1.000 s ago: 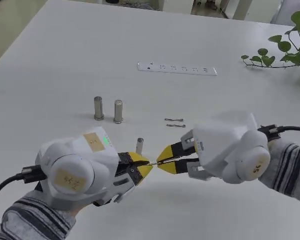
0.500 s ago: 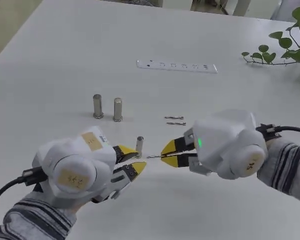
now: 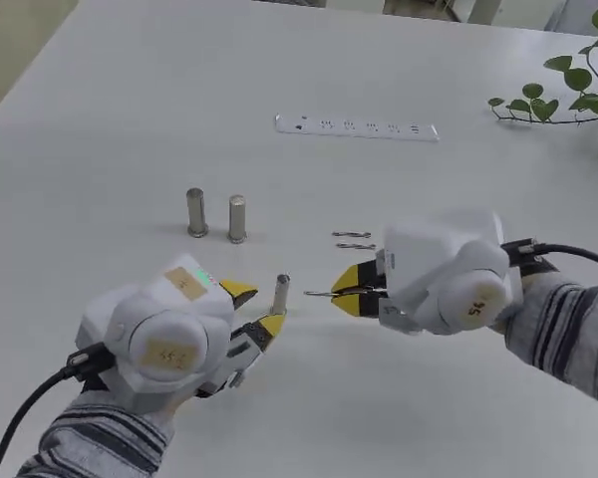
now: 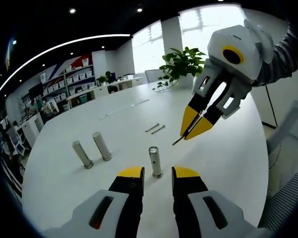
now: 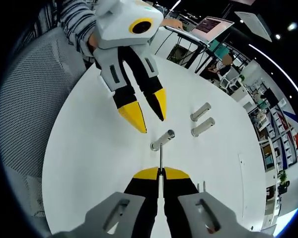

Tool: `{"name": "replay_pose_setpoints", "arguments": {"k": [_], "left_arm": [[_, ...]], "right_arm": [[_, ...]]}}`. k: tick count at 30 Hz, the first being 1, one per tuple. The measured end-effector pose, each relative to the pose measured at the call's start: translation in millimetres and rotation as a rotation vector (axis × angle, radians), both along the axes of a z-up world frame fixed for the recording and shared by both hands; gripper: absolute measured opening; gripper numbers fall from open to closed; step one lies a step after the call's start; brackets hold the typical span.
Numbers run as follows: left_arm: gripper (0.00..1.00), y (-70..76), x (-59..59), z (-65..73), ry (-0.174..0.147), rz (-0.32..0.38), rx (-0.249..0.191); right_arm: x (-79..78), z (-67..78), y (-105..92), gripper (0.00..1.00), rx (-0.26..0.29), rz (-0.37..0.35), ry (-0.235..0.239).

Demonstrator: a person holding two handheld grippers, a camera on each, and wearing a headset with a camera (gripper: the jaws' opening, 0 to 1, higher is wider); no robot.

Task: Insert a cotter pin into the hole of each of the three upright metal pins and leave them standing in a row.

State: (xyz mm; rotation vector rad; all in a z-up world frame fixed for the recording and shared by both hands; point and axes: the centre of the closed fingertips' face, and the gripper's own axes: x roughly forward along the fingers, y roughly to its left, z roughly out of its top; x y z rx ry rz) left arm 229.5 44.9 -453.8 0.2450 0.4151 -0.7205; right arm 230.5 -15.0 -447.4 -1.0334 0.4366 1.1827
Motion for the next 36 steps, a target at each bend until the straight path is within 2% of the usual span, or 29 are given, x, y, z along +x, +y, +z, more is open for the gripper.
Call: {"name": "replay_pose_setpoints", "arguments": {"k": [10,12,16,26,36], "left_arm": [[0.17,-8.4,12.6,-9.1,0.024,0.033,-0.021],[0.17,-9.1,14.7,-13.9,0.043,0.045,-0.024],[0.16,-12.6,17.7,-18.6,0.070,0.069,-0.057],[0.09,-20.0,23.2,-24.4,0.066,0.073,-0.049],[0.06,-19.3,26.4,-30.1,0.079,0.090,-0.047]], "right_arm": [[8.2,-5.0,4.7,0.00,0.007,-0.017,0.014],[9.0,-5.7,5.3,0.00,0.006,-0.016,0.013],[11.7,-7.6,6.8,0.00,0.007,-0.018,0.013],[13.8,-10.0,11.3,0.00,0.013,-0.008,0.023],[15.3,-10.4,16.0,0.00,0.021,-0.003,0.021]]}}
